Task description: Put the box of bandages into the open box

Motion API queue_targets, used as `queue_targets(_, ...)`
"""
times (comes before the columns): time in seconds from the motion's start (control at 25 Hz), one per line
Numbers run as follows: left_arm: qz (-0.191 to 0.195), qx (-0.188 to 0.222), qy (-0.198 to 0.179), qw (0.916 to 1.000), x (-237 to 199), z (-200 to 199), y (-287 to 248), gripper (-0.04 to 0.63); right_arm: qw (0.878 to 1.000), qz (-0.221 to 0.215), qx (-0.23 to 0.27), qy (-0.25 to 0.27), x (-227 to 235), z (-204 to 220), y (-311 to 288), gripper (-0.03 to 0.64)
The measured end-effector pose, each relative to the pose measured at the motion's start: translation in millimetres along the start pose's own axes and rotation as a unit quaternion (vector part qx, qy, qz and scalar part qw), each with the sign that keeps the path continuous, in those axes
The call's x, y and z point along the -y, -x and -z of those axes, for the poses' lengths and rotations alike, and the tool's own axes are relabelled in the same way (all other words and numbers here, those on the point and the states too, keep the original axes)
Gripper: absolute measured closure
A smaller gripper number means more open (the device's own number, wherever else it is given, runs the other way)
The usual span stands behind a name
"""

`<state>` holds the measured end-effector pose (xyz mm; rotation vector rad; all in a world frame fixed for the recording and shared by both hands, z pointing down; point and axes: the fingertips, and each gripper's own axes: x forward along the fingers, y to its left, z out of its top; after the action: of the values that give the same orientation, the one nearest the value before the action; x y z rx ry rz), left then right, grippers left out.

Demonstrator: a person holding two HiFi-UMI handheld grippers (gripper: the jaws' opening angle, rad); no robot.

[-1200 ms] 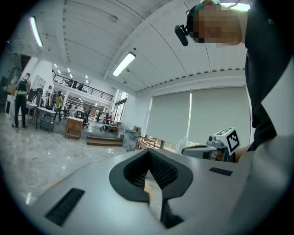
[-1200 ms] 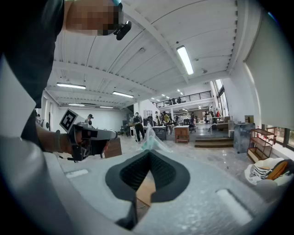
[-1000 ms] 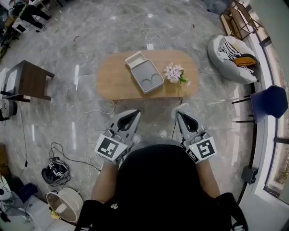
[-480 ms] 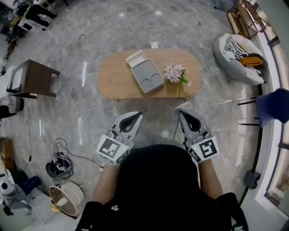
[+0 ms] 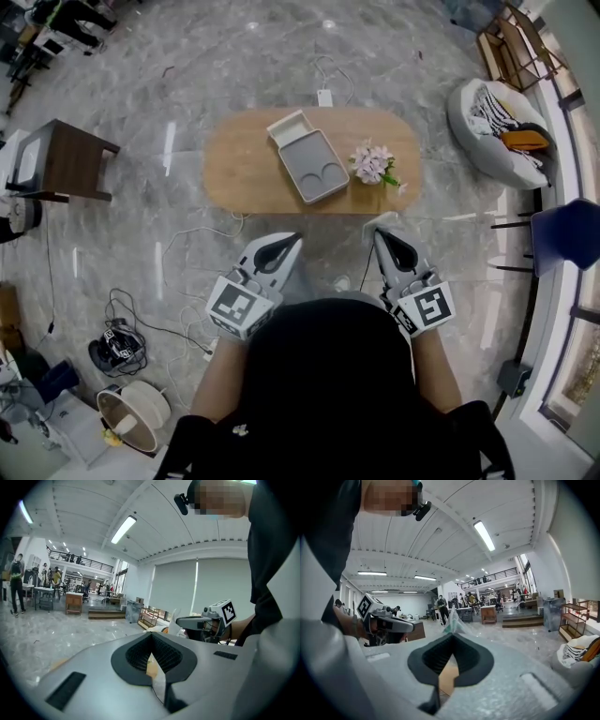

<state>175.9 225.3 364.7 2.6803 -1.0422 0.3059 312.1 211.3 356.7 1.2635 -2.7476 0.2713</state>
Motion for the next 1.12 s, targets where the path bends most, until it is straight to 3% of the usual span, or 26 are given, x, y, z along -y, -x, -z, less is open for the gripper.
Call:
queue_targets(0.64,0.046,0.002,0.023,0.9986,-192,1,29,0.584,0.998,0.049,-0.048,0.011,-32,-10,-191,0.62)
queue_targets(0.88,0.038,-0.001,0.046,0.9982,-233,9,39,0.584,0.996,0.057,-0.064,0.002,-35,-5,-234,0.62)
queue_targets(1.12,0.035,-0.008,0.059,0.9976,-243,17,39,0.584,0.995,0.056,-0.082,-0.011,-25,3,-260,0.619)
